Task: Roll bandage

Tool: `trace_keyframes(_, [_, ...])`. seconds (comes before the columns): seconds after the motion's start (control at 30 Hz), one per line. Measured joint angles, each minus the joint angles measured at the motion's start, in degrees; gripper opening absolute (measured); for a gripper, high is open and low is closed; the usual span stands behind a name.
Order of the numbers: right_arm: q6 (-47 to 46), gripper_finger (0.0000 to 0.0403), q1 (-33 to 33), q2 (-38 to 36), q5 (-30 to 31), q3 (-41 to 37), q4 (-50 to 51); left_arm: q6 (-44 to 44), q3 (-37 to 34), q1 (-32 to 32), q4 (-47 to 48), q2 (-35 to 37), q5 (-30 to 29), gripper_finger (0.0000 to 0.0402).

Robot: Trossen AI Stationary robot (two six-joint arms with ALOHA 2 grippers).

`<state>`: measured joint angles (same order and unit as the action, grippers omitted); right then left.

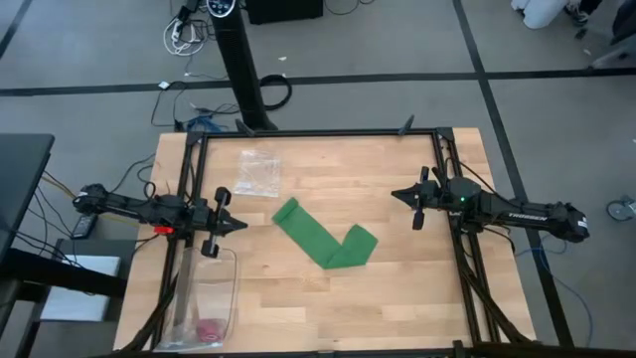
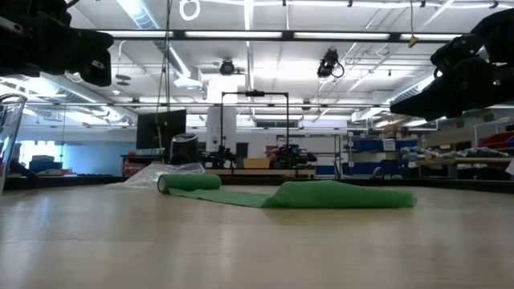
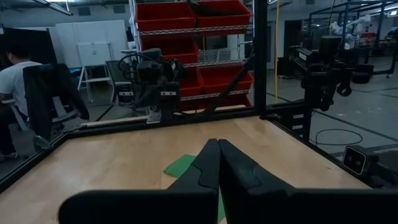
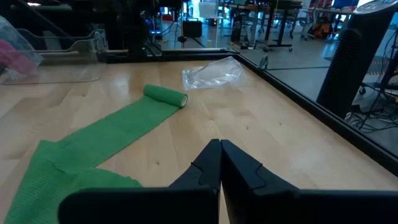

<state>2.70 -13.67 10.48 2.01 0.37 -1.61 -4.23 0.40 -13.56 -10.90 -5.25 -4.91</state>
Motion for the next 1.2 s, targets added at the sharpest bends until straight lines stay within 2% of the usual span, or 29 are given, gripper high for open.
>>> trace_keyframes(0.83, [0.00,0.0006,0.00,0.00,0.00,0.01,0.00,-0.28,0.02,0.04,-0.60,-0.01,-0.57,0.0006])
trace_keyframes(0.93, [0.00,0.0008,0.00,0.01,0.00,0.00,0.01,0.82,0.00,0.05,-5.73,0.02,-3.03,0.0006])
trace_keyframes(1.2, [0.00,0.0006,0.00,0.00,-0.01,0.01,0.01,3.19,0.00,0.05,-19.97,0.02,-3.42,0.0006])
